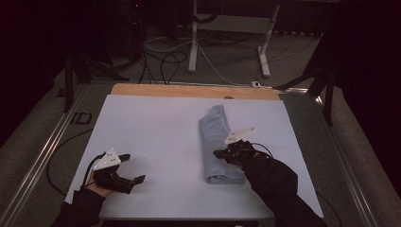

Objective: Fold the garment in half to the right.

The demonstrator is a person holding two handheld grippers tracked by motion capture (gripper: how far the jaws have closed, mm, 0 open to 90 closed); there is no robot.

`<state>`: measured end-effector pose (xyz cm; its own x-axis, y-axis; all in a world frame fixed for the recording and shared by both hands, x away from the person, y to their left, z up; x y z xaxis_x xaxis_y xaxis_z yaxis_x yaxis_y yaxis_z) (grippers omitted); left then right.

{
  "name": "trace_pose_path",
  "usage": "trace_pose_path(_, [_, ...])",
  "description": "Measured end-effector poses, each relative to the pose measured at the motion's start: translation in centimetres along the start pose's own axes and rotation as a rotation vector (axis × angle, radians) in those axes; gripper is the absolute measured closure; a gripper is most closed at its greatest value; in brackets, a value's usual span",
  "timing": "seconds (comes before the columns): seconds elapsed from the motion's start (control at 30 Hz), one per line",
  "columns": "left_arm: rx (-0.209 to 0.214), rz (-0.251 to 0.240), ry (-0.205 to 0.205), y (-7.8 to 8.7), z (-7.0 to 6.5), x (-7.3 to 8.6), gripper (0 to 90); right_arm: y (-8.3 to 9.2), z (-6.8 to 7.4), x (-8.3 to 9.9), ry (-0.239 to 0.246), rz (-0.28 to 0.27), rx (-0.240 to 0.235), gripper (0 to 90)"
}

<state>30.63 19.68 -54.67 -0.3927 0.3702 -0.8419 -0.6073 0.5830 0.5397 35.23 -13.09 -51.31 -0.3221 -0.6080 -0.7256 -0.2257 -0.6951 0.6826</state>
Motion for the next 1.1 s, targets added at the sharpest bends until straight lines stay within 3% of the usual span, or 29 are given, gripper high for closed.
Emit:
trace_pose_path(0.03, [0.001, 0.002, 0.002, 0.0, 0.0, 0.0, 0.4, -0.1, 0.0, 0.3, 0.013, 0.011, 0.005, 90.0])
trace_pose_path(0.27, [0.0, 0.004, 0.003, -0.1, 0.0, 0.0, 0.4, -2.3, -0.1, 3.3, -0.043, 0.074, -0.04, 90.0])
trace_pose_path(0.37, [0.001, 0.005, 0.002, -0.1, 0.0, 0.0, 0.4, -2.8, -0.1, 4.2, -0.041, 0.102, -0.043, 90.0])
trace_pose_path(0.63, [0.0, 0.001, 0.001, 0.0, -0.1, 0.0, 0.4, -2.4, -0.1, 6.0, -0.081, 0.104, -0.067, 90.0])
trace_pose_path(1.1, [-0.006, -0.003, -0.002, 0.3, 0.0, -0.1, 0.4, -1.3, 1.2, 7.1, -0.076, 0.124, -0.069, 90.0])
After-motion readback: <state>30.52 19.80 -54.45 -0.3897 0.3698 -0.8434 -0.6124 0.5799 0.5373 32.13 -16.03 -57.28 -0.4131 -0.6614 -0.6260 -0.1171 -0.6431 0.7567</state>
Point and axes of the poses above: each handheld gripper's, and its own axes: y roughly backward along the jaws, x roughly out of its underside, z roughly to its left, the point moved 7 cm from there along -y, roughly forward along the jaws, and after that the axes turned 7 degrees about -x, right-handed, at the moved point
